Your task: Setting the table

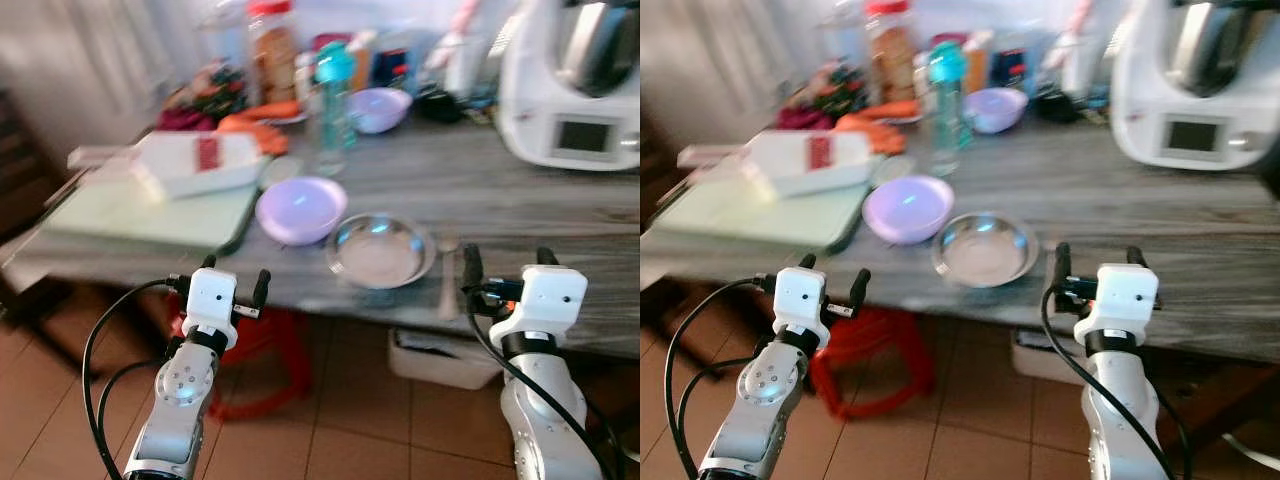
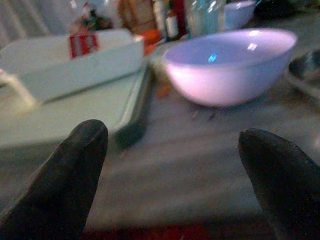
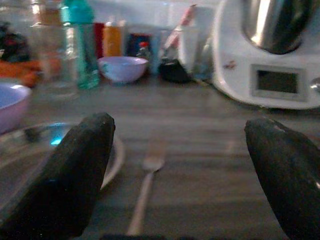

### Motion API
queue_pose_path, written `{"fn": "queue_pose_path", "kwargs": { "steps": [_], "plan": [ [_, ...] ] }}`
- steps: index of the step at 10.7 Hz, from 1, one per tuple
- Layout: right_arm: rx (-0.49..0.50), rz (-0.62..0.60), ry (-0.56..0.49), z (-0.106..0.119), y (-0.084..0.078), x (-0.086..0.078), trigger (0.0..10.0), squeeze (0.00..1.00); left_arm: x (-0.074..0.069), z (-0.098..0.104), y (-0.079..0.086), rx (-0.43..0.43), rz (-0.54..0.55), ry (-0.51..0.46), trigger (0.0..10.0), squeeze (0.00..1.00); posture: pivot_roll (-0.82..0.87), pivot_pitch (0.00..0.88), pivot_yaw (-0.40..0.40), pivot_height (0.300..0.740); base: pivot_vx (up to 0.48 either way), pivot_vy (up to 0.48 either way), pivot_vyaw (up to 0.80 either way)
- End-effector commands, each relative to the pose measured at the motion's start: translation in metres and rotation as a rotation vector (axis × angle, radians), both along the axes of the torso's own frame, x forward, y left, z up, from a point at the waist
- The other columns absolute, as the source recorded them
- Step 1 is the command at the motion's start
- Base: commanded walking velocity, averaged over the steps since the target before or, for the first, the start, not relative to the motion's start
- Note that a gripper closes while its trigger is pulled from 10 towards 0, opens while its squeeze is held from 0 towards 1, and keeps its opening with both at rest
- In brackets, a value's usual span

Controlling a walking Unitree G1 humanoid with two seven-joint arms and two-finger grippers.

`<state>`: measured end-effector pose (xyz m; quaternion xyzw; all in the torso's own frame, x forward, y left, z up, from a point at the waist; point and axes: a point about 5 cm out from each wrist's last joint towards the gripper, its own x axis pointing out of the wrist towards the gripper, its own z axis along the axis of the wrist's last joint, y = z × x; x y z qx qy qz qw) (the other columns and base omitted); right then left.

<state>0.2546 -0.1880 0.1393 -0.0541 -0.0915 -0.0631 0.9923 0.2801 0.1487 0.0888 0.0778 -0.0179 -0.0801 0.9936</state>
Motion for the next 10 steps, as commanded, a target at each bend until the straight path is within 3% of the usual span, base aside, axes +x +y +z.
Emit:
{"fn": "queue_pose_path", "kwargs": {
  "steps": [1,2,4,10],
  "plan": [
    [0.006,0.018,0.015,-0.0023,0.0036,0.0003,10.0,0.29,-0.0018,-0.0046,0.0032,0.015,0.012,0.017,10.0,0.00,0.04,0.000,0.062,0.740,-0.307,0.000,0.00],
    [0.003,0.017,0.013,-0.0015,0.0034,0.0007,10.0,0.22,-0.0017,-0.0050,0.0029,0.016,0.011,0.019,10.0,0.00,0.04,0.000,0.064,0.740,-0.322,0.000,0.00],
    [0.003,0.014,0.015,-0.0022,0.0032,0.0001,10.0,0.17,-0.0011,-0.0052,0.0022,0.018,0.005,0.021,10.0,0.00,0.04,0.000,0.069,0.740,-0.321,0.000,0.00],
    [0.010,0.008,0.019,-0.0037,0.0048,-0.0011,10.0,0.16,-0.0012,-0.0029,-0.0015,0.028,-0.060,-0.006,10.0,0.00,0.04,0.000,0.078,0.740,-0.267,0.000,0.00]
  ]
}}
